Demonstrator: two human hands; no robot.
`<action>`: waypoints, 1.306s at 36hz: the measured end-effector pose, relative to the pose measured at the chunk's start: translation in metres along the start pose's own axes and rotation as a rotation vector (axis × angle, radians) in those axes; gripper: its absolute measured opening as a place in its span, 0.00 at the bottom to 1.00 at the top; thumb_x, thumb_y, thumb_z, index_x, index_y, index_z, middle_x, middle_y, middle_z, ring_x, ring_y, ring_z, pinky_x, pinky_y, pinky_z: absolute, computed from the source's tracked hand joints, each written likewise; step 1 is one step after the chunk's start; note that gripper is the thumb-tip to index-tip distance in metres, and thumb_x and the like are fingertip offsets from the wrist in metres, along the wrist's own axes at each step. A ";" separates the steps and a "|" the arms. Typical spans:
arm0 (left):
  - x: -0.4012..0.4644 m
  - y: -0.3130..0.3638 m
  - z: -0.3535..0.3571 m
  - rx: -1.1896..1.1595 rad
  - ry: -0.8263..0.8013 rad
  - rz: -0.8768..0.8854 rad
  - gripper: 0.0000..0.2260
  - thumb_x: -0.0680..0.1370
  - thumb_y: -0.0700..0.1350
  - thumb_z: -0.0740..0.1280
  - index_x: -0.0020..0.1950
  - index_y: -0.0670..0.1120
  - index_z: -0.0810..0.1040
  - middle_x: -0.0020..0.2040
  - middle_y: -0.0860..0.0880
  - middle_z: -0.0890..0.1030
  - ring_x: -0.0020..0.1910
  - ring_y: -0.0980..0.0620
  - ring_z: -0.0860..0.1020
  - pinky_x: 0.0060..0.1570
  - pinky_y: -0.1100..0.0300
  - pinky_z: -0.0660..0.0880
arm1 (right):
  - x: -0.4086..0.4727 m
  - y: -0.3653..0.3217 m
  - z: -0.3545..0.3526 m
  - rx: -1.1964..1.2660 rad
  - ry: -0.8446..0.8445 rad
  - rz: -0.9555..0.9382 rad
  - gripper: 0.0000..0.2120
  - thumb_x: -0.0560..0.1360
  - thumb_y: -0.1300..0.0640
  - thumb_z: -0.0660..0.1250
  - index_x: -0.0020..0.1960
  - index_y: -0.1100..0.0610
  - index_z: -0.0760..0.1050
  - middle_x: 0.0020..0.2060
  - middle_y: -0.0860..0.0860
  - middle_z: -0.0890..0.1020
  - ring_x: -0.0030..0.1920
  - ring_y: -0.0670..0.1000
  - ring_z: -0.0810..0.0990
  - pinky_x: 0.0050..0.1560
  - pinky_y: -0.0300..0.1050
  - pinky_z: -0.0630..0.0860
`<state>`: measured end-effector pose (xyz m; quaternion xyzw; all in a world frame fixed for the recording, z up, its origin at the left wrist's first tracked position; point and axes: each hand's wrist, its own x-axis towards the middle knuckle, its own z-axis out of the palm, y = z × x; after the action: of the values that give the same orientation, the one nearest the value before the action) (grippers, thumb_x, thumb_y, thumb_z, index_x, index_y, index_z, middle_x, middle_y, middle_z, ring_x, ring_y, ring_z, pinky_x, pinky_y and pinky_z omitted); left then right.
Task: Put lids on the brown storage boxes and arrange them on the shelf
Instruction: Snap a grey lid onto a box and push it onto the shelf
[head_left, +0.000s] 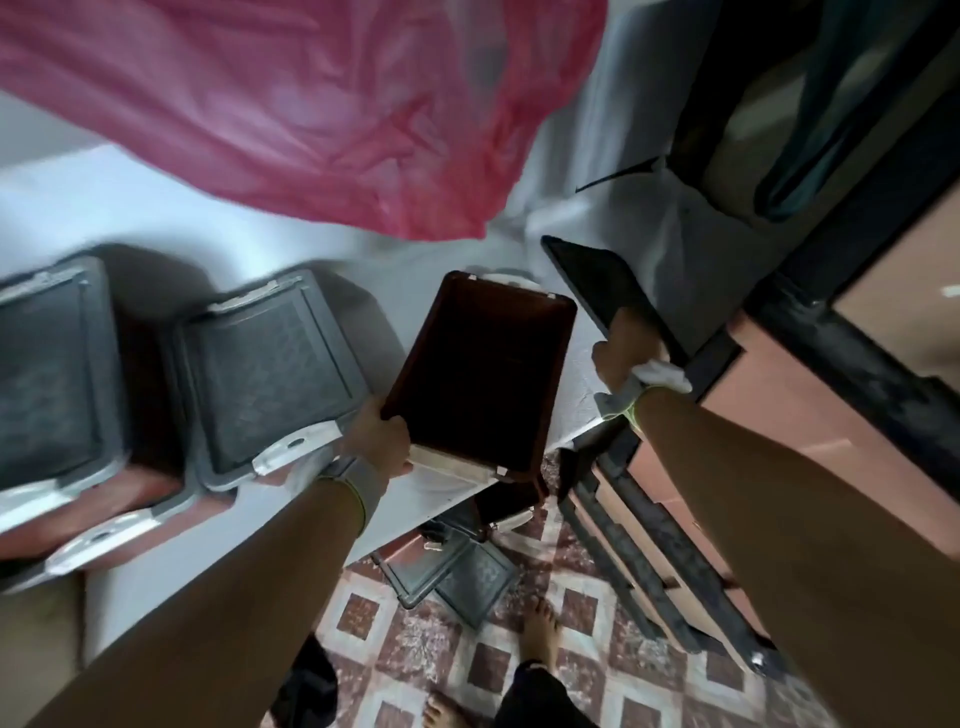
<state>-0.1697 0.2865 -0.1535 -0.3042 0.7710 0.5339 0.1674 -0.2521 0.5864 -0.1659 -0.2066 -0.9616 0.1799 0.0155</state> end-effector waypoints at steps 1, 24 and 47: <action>-0.006 -0.003 -0.006 0.006 -0.007 0.004 0.20 0.80 0.38 0.57 0.70 0.53 0.70 0.64 0.34 0.76 0.59 0.31 0.78 0.47 0.43 0.82 | -0.005 -0.003 -0.008 0.075 0.011 0.026 0.11 0.74 0.59 0.62 0.55 0.61 0.74 0.49 0.61 0.80 0.51 0.62 0.80 0.46 0.48 0.72; -0.047 -0.077 -0.074 -0.170 0.177 -0.011 0.15 0.80 0.50 0.66 0.63 0.47 0.72 0.61 0.37 0.79 0.55 0.39 0.80 0.49 0.44 0.81 | -0.060 -0.097 -0.144 0.865 0.064 -0.296 0.12 0.61 0.63 0.71 0.34 0.46 0.78 0.30 0.39 0.80 0.32 0.36 0.77 0.37 0.33 0.73; -0.061 -0.111 -0.070 -0.604 -0.139 -0.130 0.10 0.84 0.47 0.62 0.64 0.48 0.73 0.56 0.43 0.81 0.49 0.42 0.80 0.47 0.49 0.80 | -0.031 -0.104 -0.072 0.818 -0.810 -0.053 0.12 0.74 0.71 0.68 0.50 0.55 0.78 0.41 0.56 0.81 0.40 0.54 0.83 0.39 0.45 0.84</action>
<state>-0.0472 0.2126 -0.1719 -0.3513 0.5431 0.7466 0.1556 -0.2572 0.5101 -0.0606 -0.0740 -0.7479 0.6014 -0.2710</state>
